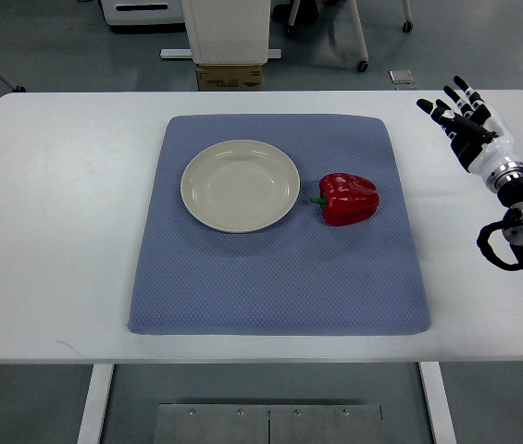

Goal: Place red pepper on plate with right hand

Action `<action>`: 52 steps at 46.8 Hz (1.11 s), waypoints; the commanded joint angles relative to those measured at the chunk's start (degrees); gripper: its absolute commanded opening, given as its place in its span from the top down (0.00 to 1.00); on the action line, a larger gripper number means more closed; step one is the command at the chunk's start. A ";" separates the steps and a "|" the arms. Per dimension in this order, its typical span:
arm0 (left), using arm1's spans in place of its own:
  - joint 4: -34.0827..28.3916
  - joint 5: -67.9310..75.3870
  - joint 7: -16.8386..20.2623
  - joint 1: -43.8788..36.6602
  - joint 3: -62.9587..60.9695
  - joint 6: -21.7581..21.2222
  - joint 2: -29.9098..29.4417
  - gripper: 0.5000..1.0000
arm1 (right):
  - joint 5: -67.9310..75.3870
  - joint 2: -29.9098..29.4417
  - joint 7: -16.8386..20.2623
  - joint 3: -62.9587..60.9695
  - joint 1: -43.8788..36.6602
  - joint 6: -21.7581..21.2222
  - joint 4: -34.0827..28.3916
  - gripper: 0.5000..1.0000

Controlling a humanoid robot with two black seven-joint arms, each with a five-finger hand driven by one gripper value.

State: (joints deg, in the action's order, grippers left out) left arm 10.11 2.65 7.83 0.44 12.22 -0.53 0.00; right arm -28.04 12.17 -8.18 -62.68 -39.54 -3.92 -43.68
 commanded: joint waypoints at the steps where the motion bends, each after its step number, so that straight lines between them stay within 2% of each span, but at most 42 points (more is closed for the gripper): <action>1: 0.00 -0.01 -0.01 0.00 0.00 0.00 0.00 0.00 | 0.00 0.04 0.01 -0.07 -0.01 0.05 0.08 0.00; 12: 0.00 -0.01 -0.01 0.00 0.00 0.00 0.00 0.00 | 0.09 -0.31 -0.17 -0.07 -1.95 0.31 5.18 0.00; 35: 0.00 -0.01 -0.01 0.00 0.00 0.00 0.00 0.00 | 0.09 -0.66 -0.17 -0.25 -2.12 -0.30 5.09 0.00; 43: 0.00 -0.01 -0.01 0.00 0.00 0.00 0.00 0.00 | 0.18 -0.92 -1.75 -0.51 -2.04 -0.04 5.09 0.01; 52: 0.00 -0.01 -0.01 0.00 0.00 0.00 0.00 0.00 | 0.18 -0.92 -1.75 0.37 -2.12 -0.65 4.83 0.00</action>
State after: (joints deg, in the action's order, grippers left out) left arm 10.11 2.63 7.82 0.44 12.22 -0.53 0.00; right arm -27.86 11.17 -10.01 -62.68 -41.66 -4.40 -38.68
